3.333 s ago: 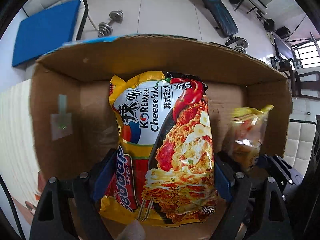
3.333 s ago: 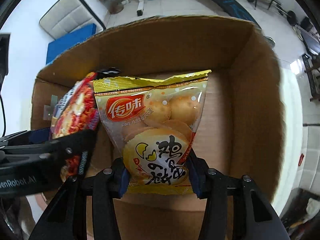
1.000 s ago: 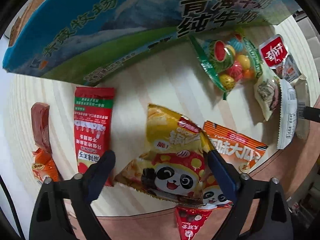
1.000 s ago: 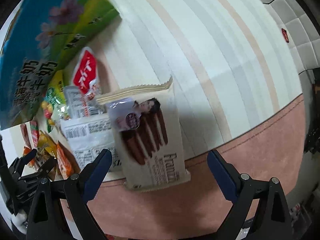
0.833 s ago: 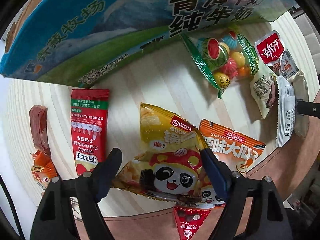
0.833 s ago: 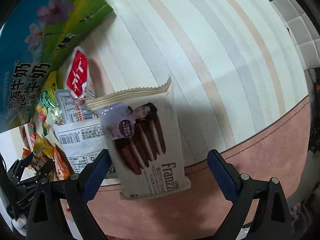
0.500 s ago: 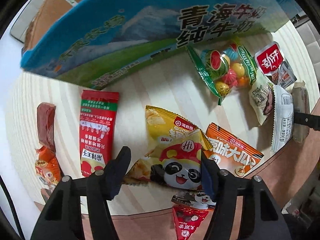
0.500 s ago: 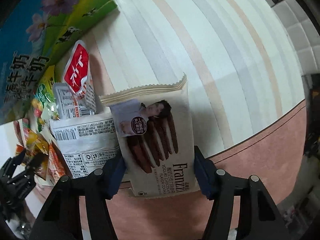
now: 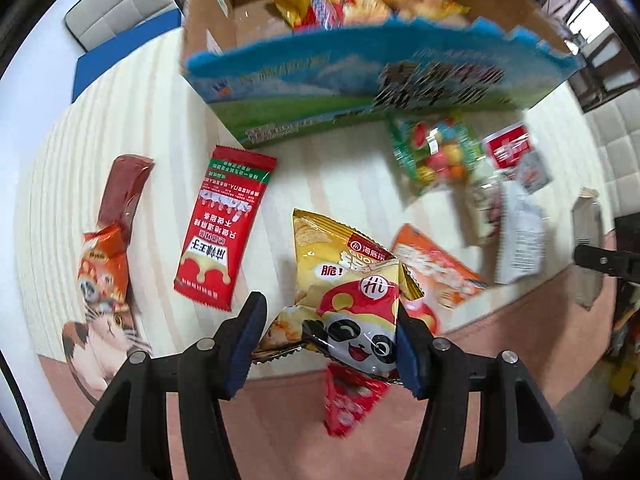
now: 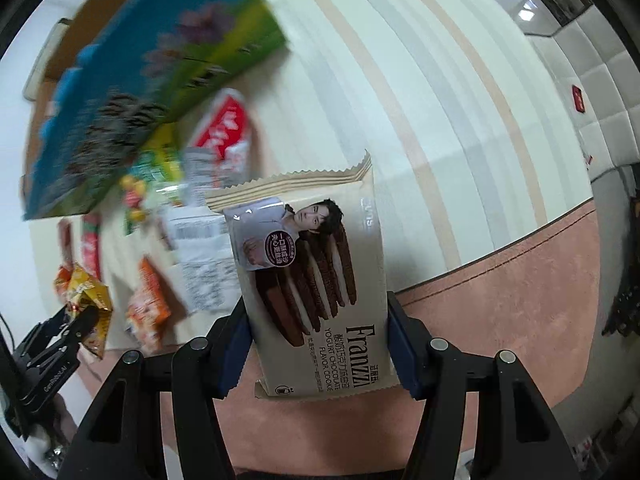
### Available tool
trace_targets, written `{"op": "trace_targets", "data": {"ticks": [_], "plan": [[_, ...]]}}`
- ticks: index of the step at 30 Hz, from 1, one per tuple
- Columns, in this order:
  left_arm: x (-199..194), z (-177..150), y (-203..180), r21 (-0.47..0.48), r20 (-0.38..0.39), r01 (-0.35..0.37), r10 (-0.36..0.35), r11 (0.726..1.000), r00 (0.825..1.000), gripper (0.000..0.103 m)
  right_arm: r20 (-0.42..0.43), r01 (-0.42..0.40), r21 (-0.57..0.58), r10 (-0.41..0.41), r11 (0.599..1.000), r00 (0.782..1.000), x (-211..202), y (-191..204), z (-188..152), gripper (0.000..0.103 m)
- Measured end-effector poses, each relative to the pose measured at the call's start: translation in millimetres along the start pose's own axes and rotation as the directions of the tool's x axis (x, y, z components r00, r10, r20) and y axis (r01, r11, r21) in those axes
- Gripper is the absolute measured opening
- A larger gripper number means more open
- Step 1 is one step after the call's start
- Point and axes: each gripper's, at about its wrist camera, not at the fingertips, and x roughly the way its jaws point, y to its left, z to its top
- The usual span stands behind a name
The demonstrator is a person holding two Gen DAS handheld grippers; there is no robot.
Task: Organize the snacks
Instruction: 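Carry both packs over the box and release them inside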
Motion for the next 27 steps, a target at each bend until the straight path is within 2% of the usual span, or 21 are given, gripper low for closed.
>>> {"op": "trace_targets", "data": {"ticks": [5,9,12,15,16,21,27], "plan": [[-59.7,-7.0,-5.2,-0.034,0.083,0.060,-0.057,0.998,0.995,0.056,0.033,-0.077,-0.052,0.079,0.996,0.996,-40.5,29.5,0.9,0.064],[-100.2,23.3,-23.0,-0.051,0.167,0.092,-0.083,0.994,0.983,0.056,0.080,-0.136,-0.106,0.145,0.985,0.986,-87.6,57.2,25.9,0.064],[-121.6,49.5,-25.4,-0.064,0.222,0.086,-0.070,0.994,0.973,0.056,0.124,-0.165,-0.142,0.183,0.976,0.975,-122.7,74.4,48.1,0.064],[-129.7,83.8,-22.5,-0.088,0.244,0.082,-0.058,0.993,0.968,0.056,0.183,-0.140,-0.189,0.175,0.972,0.967,-148.5,96.9,79.1,0.064],[-132.2,98.9,-19.3,-0.096,0.252,0.060,-0.034,0.994,0.967,0.056,0.199,-0.124,-0.198,0.163,0.972,0.966,-151.3,105.3,90.6,0.064],[-112.4,161.2,13.0,-0.160,0.222,0.029,0.007,0.987,0.975,0.056,0.240,-0.041,-0.198,0.089,0.979,0.967,-148.8,130.1,161.8,0.064],[-65.3,230.0,45.9,-0.192,0.117,-0.015,0.038,0.981,0.992,0.057,0.222,0.036,-0.175,0.004,0.984,0.975,-116.4,143.2,238.6,0.064]]}}
